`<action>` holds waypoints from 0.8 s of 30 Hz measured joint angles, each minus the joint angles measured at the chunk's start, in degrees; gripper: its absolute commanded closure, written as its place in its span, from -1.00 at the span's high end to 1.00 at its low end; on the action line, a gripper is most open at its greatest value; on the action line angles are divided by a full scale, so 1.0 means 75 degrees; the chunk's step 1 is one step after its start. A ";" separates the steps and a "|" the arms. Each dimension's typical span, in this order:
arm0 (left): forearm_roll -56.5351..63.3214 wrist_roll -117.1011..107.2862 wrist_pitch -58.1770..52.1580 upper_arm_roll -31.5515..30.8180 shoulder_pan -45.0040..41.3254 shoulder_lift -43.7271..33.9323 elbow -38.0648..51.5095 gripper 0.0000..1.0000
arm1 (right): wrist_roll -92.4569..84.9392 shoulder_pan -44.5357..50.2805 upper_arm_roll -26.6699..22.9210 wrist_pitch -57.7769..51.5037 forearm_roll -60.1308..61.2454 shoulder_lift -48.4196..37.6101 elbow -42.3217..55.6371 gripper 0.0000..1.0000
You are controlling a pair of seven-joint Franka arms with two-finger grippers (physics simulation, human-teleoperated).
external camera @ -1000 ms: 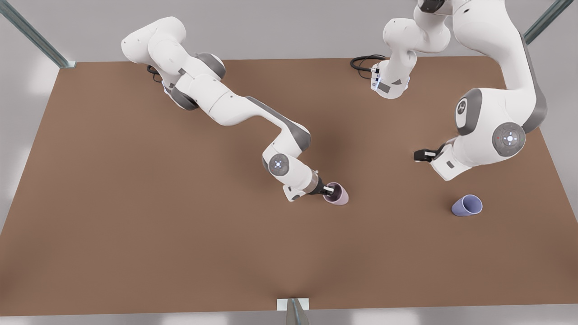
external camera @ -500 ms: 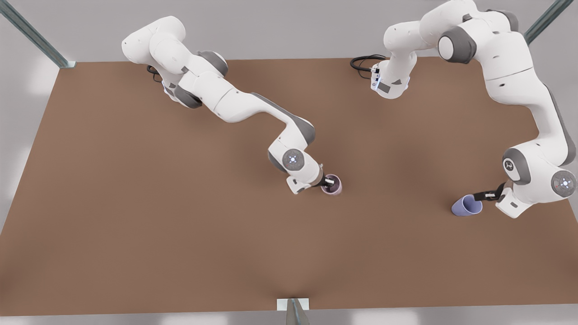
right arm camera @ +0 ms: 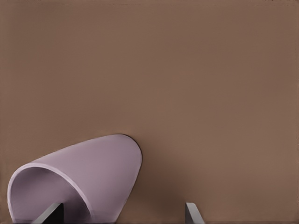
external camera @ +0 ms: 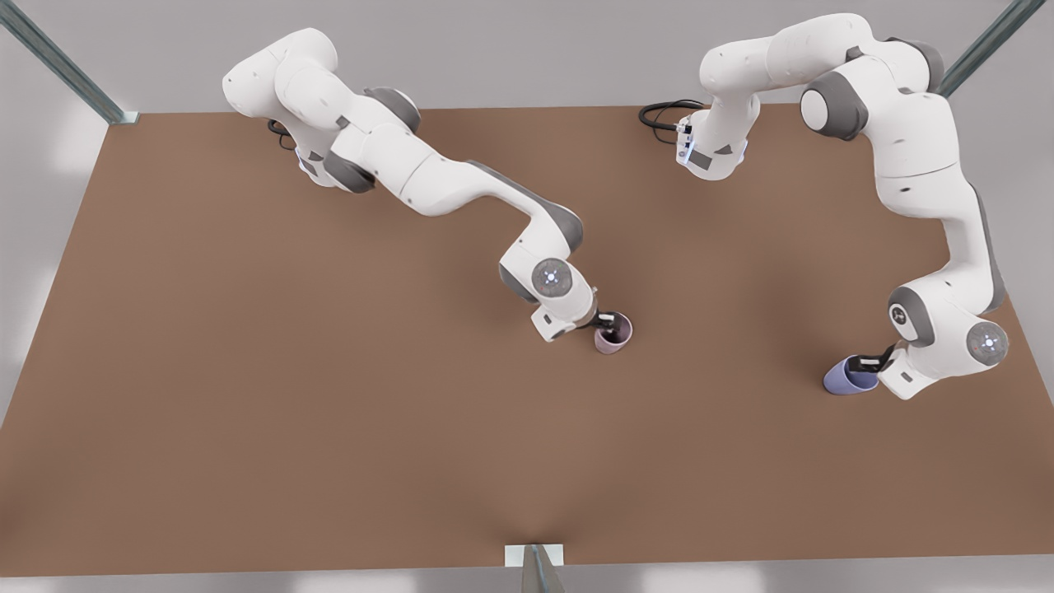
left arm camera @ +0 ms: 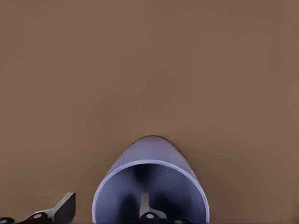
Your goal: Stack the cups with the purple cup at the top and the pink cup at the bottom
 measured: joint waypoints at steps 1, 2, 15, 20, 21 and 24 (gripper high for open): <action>0.0001 0.0017 0.0003 -0.0012 -0.0001 -0.0017 -0.0009 -0.30 | 0.0009 -0.0040 -0.0001 -0.0059 -0.0001 -0.0111 -0.0001 1.00; 0.0015 0.0025 0.0007 -0.0018 -0.0001 -0.0051 -0.0013 -0.35 | 0.0015 -0.0190 0.0008 -0.0121 -0.0003 -0.0270 -0.0010 1.00; -0.0126 0.0159 -0.0198 -0.0244 -0.0799 -0.0724 -0.0005 -0.57 | -0.2287 -0.6058 -0.0901 -0.2550 -0.0186 -0.8277 -0.6698 1.00; -0.0099 -0.1026 -0.1384 -0.0496 -0.3641 -0.2053 0.0034 -0.57 | -0.3657 -0.5492 -0.2160 -0.3185 0.0013 -0.7568 -0.5956 1.00; -0.0078 -0.1347 -0.1682 -0.0752 -0.4000 -0.2229 0.0067 -0.57 | -0.3997 -0.5501 -0.2225 -0.3248 0.0058 -0.7426 -0.5733 1.00; -0.0087 -0.2355 -0.2319 -0.1259 -0.4541 -0.2426 0.0221 -0.57 | -0.5189 -0.5427 -0.2239 -0.3286 0.0044 -0.7301 -0.5518 1.00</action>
